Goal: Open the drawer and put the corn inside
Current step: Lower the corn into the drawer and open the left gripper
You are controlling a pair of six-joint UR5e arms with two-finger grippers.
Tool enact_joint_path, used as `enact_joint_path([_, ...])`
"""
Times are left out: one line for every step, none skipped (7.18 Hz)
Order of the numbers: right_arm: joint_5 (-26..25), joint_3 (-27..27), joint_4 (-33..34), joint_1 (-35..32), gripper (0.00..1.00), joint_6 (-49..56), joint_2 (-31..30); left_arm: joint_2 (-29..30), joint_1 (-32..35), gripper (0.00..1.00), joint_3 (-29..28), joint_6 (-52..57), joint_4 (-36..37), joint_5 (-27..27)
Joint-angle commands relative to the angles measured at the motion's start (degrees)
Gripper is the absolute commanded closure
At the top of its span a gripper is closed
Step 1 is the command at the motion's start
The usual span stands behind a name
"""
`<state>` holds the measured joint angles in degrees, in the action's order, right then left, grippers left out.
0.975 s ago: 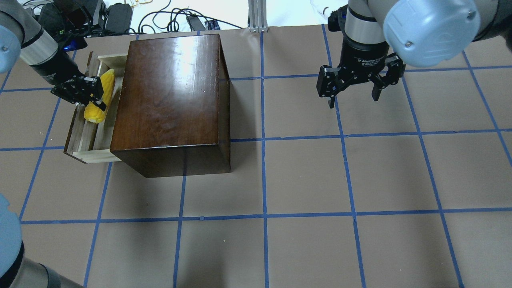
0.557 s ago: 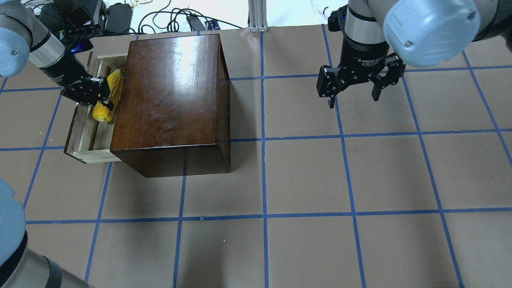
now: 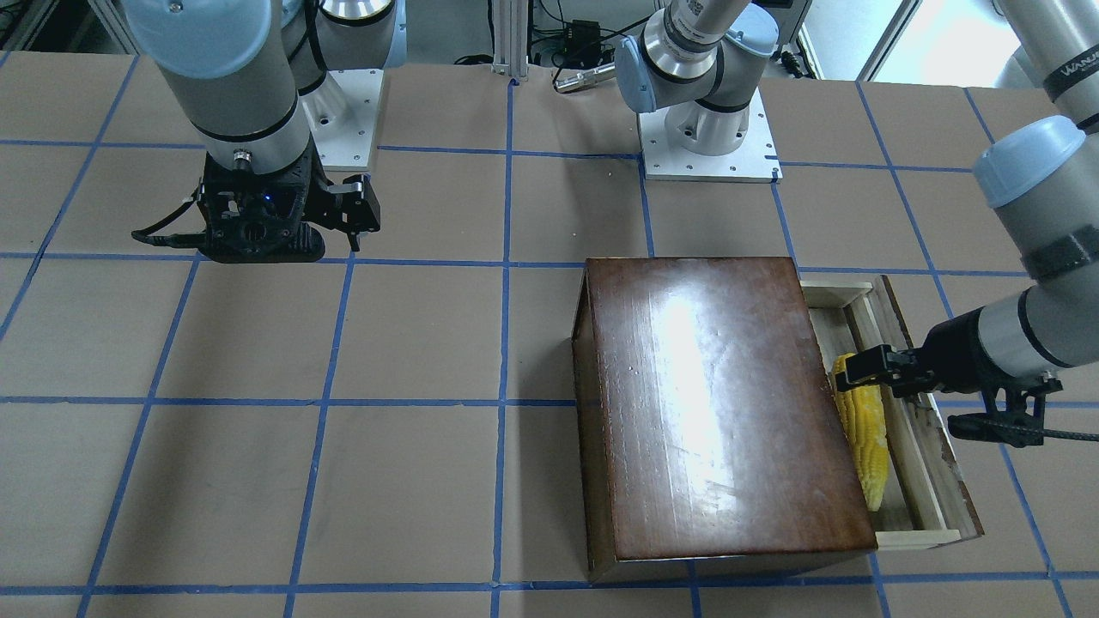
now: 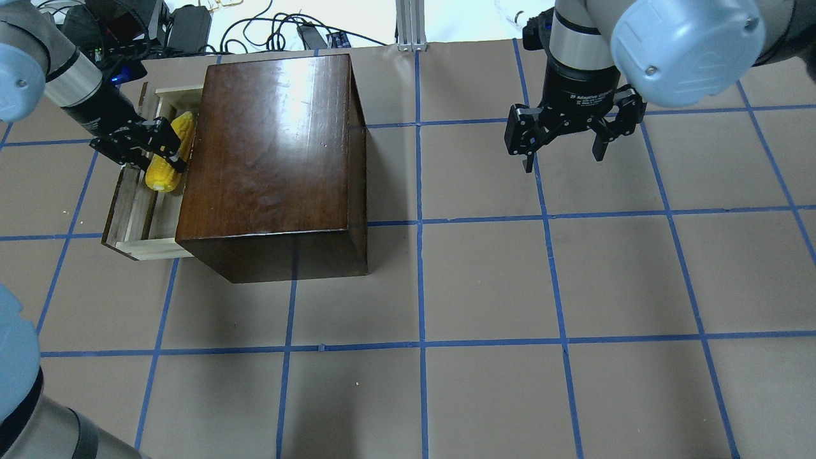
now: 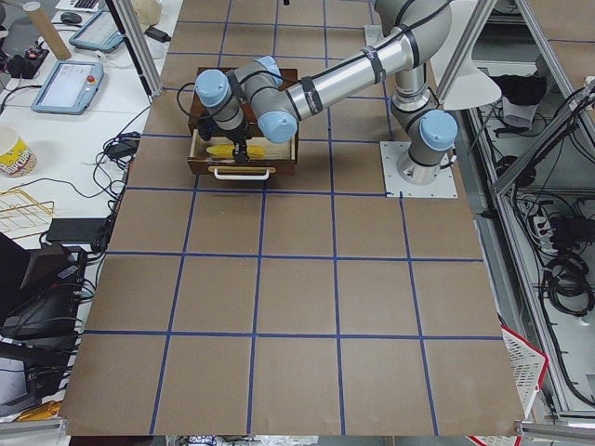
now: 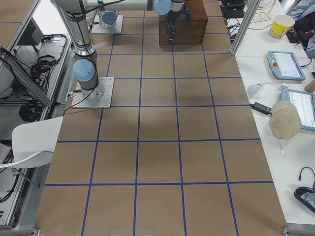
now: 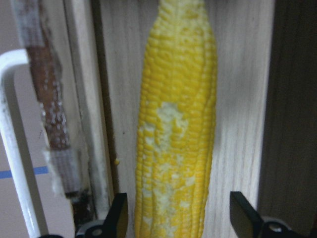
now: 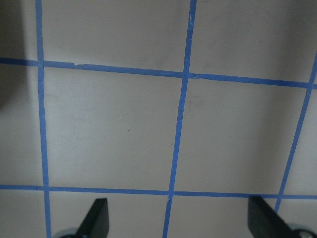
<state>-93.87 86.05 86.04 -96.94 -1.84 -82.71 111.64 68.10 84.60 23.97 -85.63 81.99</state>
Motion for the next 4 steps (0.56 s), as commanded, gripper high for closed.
enact_joint_path([0.00,0.00,0.00,0.00,0.00,0.00,0.00,-1.07,0.28,0.00,-1.18,-0.50,-0.76,0.36])
enact_joint_path([0.00,0.00,0.00,0.00,0.00,0.00,0.00,-1.77,0.45,0.00,-3.89,-0.50,-3.12,0.62])
enact_joint_path([0.00,0.00,0.00,0.00,0.00,0.00,0.00,-2.56,0.63,0.00,-7.75,-1.89,-7.75,0.63])
enact_joint_path([0.00,0.00,0.00,0.00,0.00,0.00,0.00,-3.27,1.33,0.00,-11.18,-4.60,-12.32,0.63])
